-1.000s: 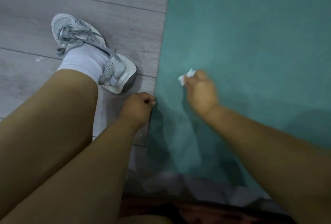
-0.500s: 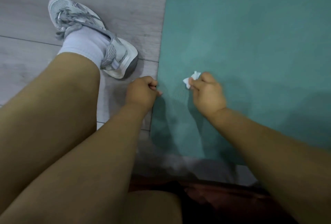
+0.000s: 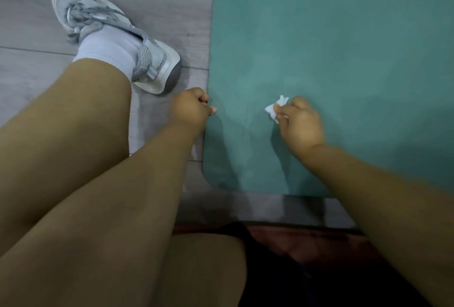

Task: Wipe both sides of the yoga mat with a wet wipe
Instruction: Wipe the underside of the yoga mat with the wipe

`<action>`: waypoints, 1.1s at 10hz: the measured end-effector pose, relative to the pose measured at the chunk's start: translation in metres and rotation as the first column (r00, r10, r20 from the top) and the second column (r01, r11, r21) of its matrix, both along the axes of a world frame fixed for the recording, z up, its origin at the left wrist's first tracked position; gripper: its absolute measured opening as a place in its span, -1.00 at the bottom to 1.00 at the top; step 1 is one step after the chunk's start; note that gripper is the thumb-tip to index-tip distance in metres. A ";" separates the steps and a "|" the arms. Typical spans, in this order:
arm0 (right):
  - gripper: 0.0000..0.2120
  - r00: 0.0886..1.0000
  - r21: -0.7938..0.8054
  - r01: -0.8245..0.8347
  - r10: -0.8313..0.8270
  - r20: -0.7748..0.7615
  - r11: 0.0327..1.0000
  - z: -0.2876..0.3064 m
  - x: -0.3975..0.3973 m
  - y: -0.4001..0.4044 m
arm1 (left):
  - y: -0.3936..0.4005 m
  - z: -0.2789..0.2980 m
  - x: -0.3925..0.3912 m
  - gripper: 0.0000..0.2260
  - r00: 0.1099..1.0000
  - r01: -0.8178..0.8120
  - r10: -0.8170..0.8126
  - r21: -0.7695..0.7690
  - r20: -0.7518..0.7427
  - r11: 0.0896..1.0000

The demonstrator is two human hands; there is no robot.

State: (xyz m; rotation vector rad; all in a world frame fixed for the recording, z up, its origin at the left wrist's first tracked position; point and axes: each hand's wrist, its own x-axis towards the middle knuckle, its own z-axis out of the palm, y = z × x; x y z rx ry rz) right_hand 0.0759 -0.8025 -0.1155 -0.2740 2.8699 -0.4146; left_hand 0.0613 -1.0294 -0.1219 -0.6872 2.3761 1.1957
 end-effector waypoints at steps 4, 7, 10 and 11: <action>-0.82 0.999 -0.321 -0.012 0.021 0.025 0.947 0.000 0.075 0.027 | 0.020 0.021 0.032 -0.44 0.943 0.298 -0.240 -0.256 0.232 0.920; -0.85 0.925 -0.372 -0.157 0.268 0.270 0.915 0.002 0.126 -0.012 | 0.034 0.040 0.041 -0.39 0.933 0.339 -0.282 -0.287 0.223 0.896; -0.86 0.952 -0.180 0.284 -0.254 0.173 0.942 0.005 0.127 0.091 | 0.054 0.055 0.046 -0.41 0.914 0.404 -0.380 -0.252 0.141 0.880; -0.84 0.938 -0.126 0.188 -0.140 0.317 0.974 0.012 0.127 0.068 | 0.061 0.064 0.048 -0.47 0.901 0.433 -0.411 -0.225 0.139 0.873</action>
